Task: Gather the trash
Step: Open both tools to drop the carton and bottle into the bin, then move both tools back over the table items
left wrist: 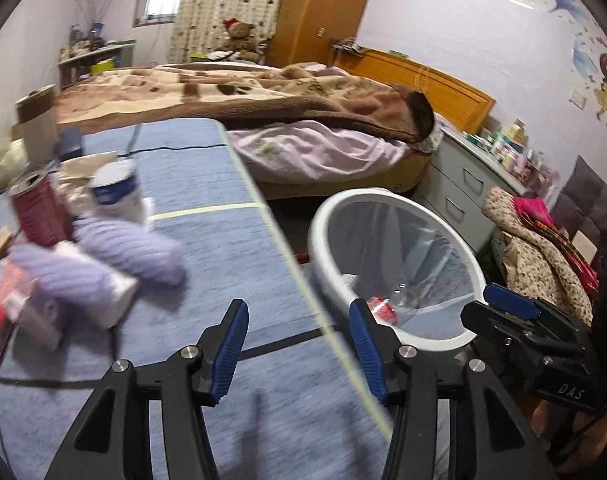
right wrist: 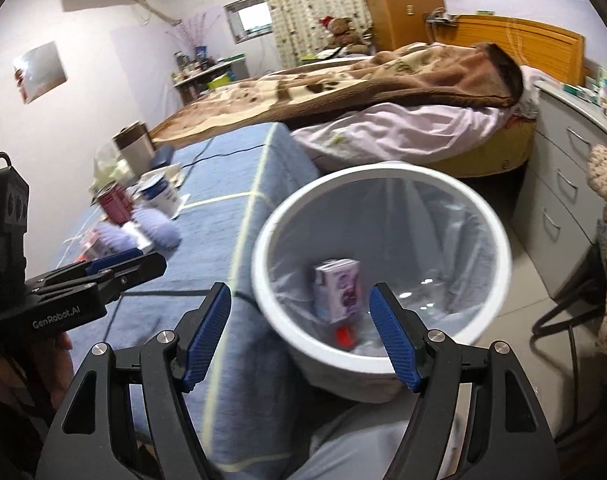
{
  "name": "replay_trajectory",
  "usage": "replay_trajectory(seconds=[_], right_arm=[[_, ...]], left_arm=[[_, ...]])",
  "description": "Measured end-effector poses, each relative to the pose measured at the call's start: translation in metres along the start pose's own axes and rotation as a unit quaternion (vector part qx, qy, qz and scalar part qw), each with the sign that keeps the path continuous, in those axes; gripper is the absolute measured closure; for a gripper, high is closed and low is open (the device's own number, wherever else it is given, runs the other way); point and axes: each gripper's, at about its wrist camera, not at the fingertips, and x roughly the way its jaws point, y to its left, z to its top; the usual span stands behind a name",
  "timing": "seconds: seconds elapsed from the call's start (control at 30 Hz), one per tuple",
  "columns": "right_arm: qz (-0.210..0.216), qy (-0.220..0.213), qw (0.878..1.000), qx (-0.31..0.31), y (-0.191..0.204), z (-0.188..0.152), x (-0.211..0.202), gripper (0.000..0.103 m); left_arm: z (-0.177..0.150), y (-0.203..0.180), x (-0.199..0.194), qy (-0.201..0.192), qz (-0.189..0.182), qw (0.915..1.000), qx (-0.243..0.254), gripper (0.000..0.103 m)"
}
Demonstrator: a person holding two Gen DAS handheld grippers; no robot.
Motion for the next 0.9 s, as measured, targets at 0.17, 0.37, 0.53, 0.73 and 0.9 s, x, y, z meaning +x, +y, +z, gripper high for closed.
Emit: replay_trajectory(seconds=[0.17,0.37,0.53,0.73,0.9], right_arm=[[0.021,0.009,0.999,-0.031,0.023,0.000,0.004,0.030],[0.042,0.009,0.998,-0.055,0.047,0.004,0.008,0.030],[0.066,0.018,0.995,-0.073,0.066,0.008,0.017,0.039],[0.085,0.026,0.991,-0.098,0.087,0.011,0.028,0.045],[0.090,0.030,0.990,-0.105,0.094,0.015,0.034,0.045]], left_arm=[[-0.010,0.025,-0.019,-0.011,0.032,0.9992,-0.021,0.051],[-0.022,0.052,-0.044,-0.034,0.076,0.9959,-0.034,0.051],[-0.028,0.078,-0.059,-0.039,0.096,0.9931,-0.055,0.051],[-0.032,0.111,-0.067,-0.040,0.116,0.9887,-0.086,0.051],[-0.030,0.135,-0.064,-0.035,0.131,0.9837,-0.118,0.050]])
